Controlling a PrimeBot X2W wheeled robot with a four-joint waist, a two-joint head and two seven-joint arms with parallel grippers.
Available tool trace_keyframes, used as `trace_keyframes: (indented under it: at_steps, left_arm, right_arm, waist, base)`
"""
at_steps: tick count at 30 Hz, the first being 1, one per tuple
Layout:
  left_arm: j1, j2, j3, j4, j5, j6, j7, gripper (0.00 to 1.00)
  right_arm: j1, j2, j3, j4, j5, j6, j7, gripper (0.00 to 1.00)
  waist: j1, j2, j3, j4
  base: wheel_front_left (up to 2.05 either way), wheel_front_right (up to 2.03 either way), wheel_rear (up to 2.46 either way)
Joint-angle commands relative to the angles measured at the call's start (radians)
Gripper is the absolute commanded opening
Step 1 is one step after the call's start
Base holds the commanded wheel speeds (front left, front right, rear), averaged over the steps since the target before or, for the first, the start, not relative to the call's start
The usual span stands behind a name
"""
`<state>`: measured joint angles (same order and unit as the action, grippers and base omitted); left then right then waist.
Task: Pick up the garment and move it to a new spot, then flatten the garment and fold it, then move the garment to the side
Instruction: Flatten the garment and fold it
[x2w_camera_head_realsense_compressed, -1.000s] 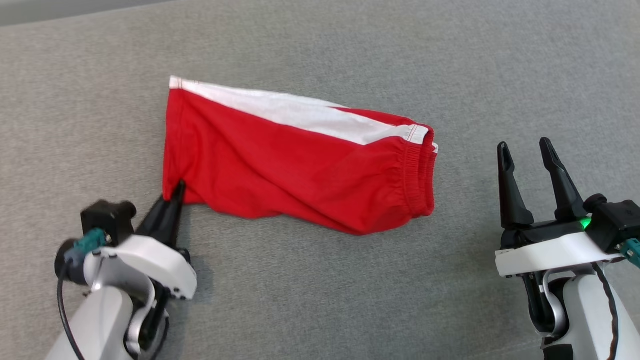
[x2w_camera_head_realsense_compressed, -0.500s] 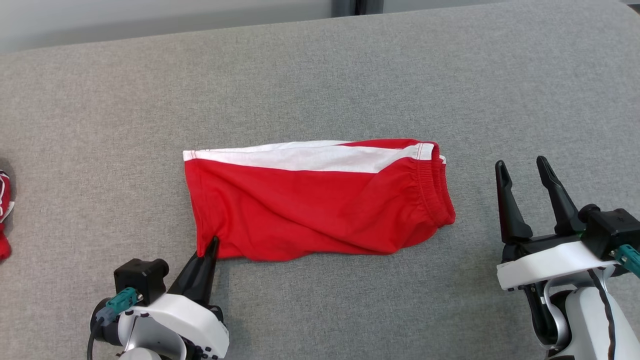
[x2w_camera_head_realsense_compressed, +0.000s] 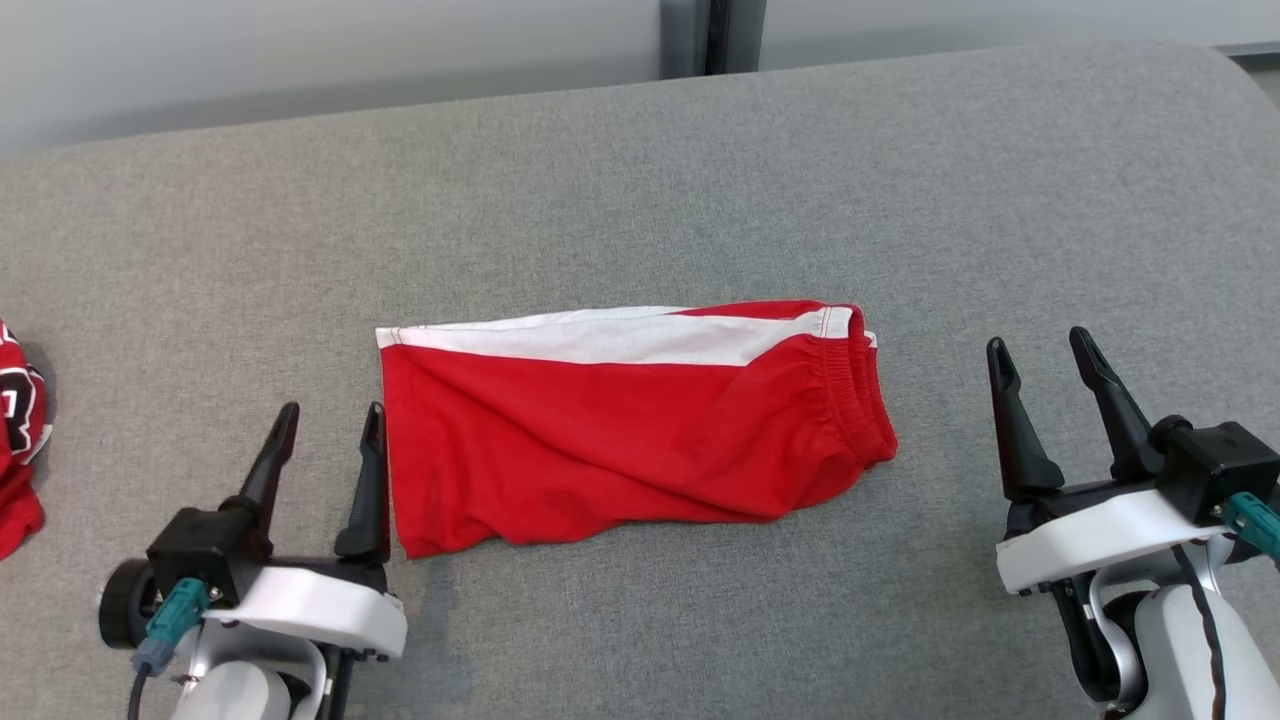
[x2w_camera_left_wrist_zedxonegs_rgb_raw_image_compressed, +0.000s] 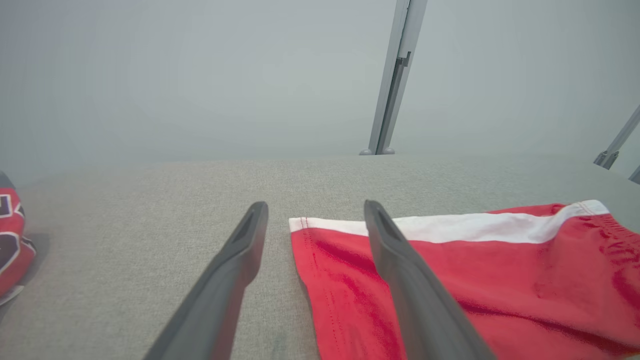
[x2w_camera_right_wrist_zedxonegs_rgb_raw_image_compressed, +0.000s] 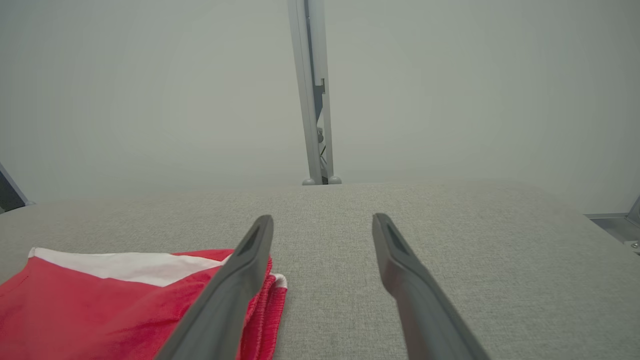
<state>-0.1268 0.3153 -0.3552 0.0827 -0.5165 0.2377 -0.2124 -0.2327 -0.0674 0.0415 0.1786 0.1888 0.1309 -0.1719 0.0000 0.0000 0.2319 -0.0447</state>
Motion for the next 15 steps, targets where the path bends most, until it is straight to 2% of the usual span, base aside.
trace_keyframes:
  at_steps: [1,11,15]
  left_arm:
    - [-0.023,0.012,0.008,-0.001,0.023,0.01,-0.013,1.0]
    - [-0.026,0.057,0.047,-0.002,0.074,0.059,-0.026,1.0]
    - [-0.012,0.067,0.057,-0.006,0.062,0.061,-0.026,1.0]
  right_arm:
    - [0.014,-0.005,-0.002,-0.001,-0.001,0.0,0.008,1.0]
    - [0.028,-0.003,0.008,0.003,-0.04,0.0,0.028,1.0]
    - [0.029,0.0,0.011,0.004,-0.045,0.0,0.03,1.0]
  waist:
    - [0.0,0.0,-0.011,0.001]
    - [0.0,0.0,-0.052,-0.004]
    - [0.0,0.0,-0.053,0.0]
  base:
    - [0.0,0.0,0.0]
    - [0.0,0.0,0.0]
    - [0.0,0.0,0.0]
